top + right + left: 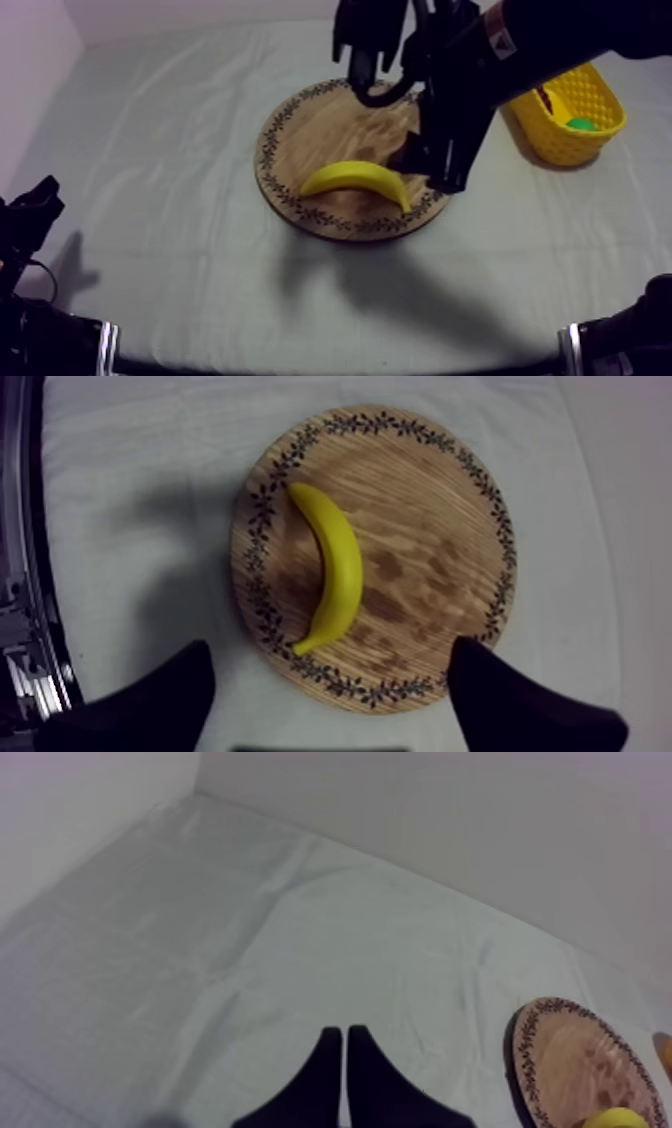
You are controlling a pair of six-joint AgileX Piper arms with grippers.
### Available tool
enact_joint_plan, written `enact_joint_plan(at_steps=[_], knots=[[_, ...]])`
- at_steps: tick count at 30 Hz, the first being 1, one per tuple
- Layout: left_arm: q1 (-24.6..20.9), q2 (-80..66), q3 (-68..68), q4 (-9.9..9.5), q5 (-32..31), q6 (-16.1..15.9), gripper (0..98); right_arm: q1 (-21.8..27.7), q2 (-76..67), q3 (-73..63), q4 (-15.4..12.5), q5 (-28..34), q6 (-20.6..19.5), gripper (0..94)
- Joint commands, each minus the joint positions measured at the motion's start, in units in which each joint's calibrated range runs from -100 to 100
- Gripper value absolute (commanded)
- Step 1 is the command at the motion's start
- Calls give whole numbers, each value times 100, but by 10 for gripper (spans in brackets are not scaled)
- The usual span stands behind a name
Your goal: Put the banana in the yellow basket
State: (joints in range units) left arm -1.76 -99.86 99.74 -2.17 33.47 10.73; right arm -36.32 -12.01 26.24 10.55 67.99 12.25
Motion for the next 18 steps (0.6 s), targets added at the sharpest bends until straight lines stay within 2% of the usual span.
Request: enact_joint_plan(at_steps=[1,18], knots=[[-1,3,4,0,0,-1,1,-3,43,21,17,-40,-34,808],[-1,3,4,0,0,-1,1,61,1494,137,204,-771,-385,808]])
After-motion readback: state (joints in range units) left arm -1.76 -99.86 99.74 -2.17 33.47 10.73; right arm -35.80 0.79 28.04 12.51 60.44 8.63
